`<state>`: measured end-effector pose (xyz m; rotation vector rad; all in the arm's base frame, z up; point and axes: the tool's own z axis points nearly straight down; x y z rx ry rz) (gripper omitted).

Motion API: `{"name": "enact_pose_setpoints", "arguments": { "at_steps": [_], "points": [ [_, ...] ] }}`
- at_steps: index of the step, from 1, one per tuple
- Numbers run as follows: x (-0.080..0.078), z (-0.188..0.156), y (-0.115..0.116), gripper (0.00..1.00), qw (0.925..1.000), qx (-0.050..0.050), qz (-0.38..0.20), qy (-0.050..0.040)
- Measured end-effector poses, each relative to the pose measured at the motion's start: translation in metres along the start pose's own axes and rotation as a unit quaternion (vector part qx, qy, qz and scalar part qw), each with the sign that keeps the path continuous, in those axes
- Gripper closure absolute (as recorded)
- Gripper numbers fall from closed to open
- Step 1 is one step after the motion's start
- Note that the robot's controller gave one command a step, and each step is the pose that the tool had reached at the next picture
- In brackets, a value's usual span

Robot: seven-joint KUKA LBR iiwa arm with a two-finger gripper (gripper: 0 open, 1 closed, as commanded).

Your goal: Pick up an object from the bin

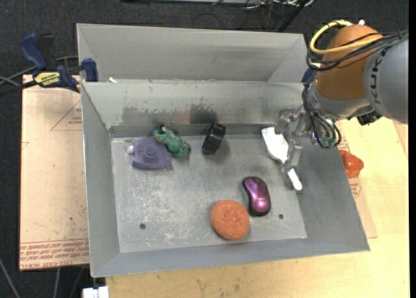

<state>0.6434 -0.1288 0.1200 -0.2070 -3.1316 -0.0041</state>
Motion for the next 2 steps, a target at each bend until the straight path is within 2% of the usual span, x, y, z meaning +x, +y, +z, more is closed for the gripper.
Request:
{"name": "enact_pose_setpoints", "arguments": {
  "at_steps": [1, 2],
  "points": [
    [-0.009, -0.032, -0.012, 0.00, 0.9975, 0.000, 0.070, -0.0062],
    [-0.001, 0.039, -0.001, 0.00, 0.9940, -0.001, 0.110, -0.0043]
  ]
}}
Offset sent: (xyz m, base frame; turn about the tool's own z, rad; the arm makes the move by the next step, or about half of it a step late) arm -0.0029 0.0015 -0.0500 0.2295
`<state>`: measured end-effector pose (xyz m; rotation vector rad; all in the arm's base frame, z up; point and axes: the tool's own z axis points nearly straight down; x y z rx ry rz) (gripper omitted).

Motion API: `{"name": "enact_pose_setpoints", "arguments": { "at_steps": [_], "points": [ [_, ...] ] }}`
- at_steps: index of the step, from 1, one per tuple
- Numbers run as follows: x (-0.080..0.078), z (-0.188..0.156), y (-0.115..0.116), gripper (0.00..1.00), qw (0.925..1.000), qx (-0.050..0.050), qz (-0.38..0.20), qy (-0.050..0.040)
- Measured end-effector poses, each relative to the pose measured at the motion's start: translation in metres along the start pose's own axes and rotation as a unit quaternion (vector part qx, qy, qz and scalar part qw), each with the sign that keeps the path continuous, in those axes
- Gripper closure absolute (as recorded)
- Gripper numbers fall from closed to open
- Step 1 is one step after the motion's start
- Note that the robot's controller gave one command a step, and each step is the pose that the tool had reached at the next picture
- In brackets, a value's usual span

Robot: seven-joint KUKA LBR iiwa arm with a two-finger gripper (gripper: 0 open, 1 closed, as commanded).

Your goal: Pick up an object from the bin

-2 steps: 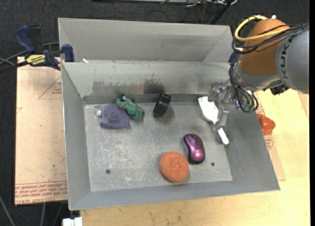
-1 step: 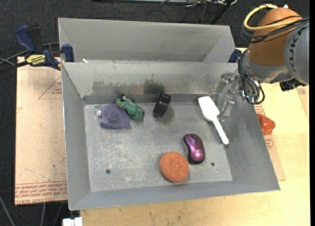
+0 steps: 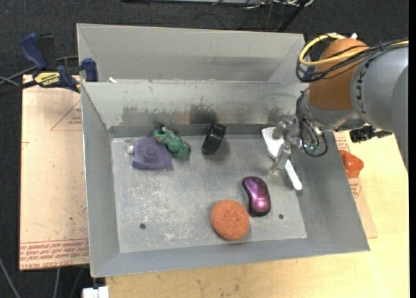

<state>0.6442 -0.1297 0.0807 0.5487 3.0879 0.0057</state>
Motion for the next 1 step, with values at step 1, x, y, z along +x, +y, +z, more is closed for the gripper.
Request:
{"name": "enact_pose_setpoints", "arguments": {
  "at_steps": [1],
  "points": [
    [0.0200, 0.0092, -0.0082, 1.00, 0.9986, -0.001, 0.053, -0.0041]
  ]
}}
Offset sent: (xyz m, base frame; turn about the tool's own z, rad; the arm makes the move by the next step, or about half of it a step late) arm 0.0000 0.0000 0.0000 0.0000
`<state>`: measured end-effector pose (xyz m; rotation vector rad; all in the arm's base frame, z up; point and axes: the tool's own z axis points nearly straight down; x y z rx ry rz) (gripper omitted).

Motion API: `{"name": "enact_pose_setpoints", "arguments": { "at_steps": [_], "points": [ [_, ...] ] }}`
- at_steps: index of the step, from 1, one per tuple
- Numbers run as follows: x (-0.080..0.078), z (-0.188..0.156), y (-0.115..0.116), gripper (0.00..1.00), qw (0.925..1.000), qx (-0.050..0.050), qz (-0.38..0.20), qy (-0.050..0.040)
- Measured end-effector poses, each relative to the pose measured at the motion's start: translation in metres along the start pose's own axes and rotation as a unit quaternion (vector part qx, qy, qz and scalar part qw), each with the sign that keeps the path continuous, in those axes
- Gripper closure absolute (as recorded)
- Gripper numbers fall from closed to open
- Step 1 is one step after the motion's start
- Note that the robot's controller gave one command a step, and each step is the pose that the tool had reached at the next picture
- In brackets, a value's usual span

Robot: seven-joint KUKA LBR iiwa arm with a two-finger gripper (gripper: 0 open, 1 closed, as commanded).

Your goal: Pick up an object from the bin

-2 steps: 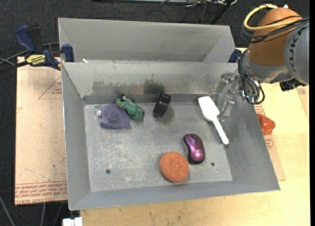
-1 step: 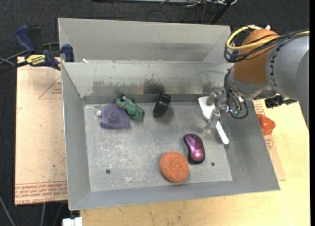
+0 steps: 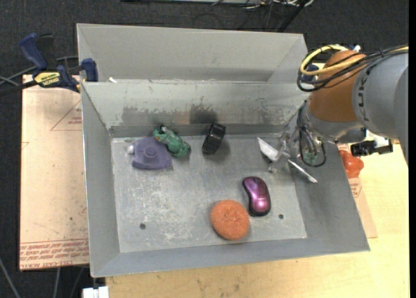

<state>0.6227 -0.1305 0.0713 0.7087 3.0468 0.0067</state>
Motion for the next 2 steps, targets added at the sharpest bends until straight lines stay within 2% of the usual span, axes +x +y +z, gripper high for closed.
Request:
{"name": "enact_pose_setpoints", "arguments": {
  "at_steps": [2],
  "points": [
    [0.0015, -0.0042, -0.0004, 1.00, 1.0000, 0.001, 0.000, 0.0025]
  ]
}}
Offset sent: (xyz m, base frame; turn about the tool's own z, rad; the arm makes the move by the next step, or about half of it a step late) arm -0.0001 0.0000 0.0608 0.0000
